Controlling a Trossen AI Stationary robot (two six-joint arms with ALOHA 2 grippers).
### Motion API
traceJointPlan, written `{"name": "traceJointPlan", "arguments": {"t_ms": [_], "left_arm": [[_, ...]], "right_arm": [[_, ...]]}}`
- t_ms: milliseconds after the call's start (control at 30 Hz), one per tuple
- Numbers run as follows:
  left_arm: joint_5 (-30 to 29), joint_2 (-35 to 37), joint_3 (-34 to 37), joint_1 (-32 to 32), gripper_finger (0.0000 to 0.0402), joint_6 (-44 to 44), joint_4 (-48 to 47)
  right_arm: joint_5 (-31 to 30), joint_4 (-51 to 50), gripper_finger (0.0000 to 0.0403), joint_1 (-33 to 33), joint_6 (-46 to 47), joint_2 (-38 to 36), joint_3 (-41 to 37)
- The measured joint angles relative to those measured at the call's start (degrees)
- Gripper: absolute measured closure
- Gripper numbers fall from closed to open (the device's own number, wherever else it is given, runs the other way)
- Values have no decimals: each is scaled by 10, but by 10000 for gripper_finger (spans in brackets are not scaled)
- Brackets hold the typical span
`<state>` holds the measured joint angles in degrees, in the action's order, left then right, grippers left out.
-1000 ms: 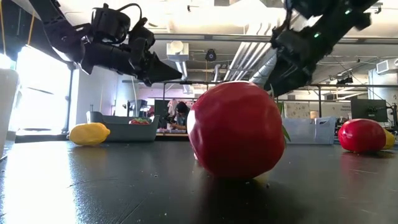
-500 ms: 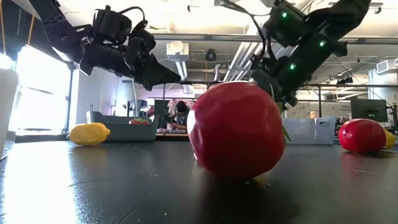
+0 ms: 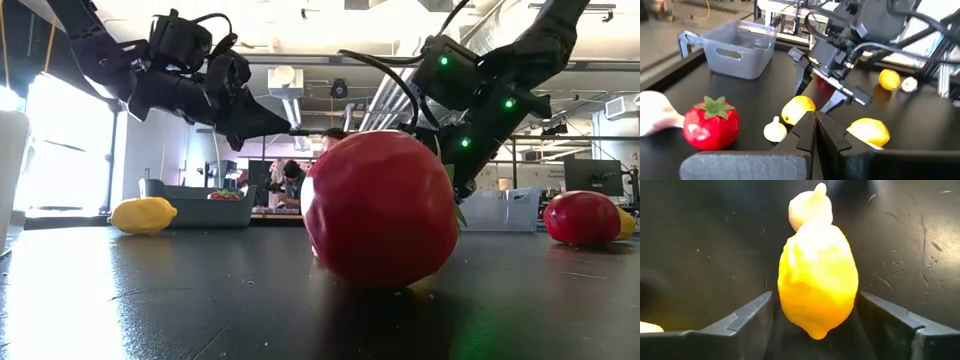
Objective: Sort produce into baskets
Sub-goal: Put the yellow lemon into the white bin
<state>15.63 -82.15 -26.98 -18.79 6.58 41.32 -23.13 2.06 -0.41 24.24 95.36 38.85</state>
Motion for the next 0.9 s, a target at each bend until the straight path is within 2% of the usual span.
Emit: {"name": "traceJointPlan", "arguments": {"t_ms": [100, 233, 300, 400, 533, 767, 900], "left_arm": [[9, 0, 0, -1, 401, 67, -1], [54, 0, 0, -18, 401, 193, -16], [87, 0, 0, -29, 401, 245, -28], [126, 0, 0, -40, 398, 294, -36], [136, 0, -2, -41, 373, 325, -40], [153, 0, -36, -25, 280, 349, -52], [127, 0, -58, -24, 224, 347, -102]], "right_arm": [[3, 0, 183, 2, -3, -1, 0], [11, -1, 275, 2, -24, -6, 5], [12, -1, 301, 5, -52, -6, 15], [12, -4, 302, 13, -109, -6, 39], [1, -6, 302, 21, -192, -6, 79], [-5, -4, 297, 23, -312, -6, 154], [-5, -5, 297, 23, -355, -6, 181]]}}
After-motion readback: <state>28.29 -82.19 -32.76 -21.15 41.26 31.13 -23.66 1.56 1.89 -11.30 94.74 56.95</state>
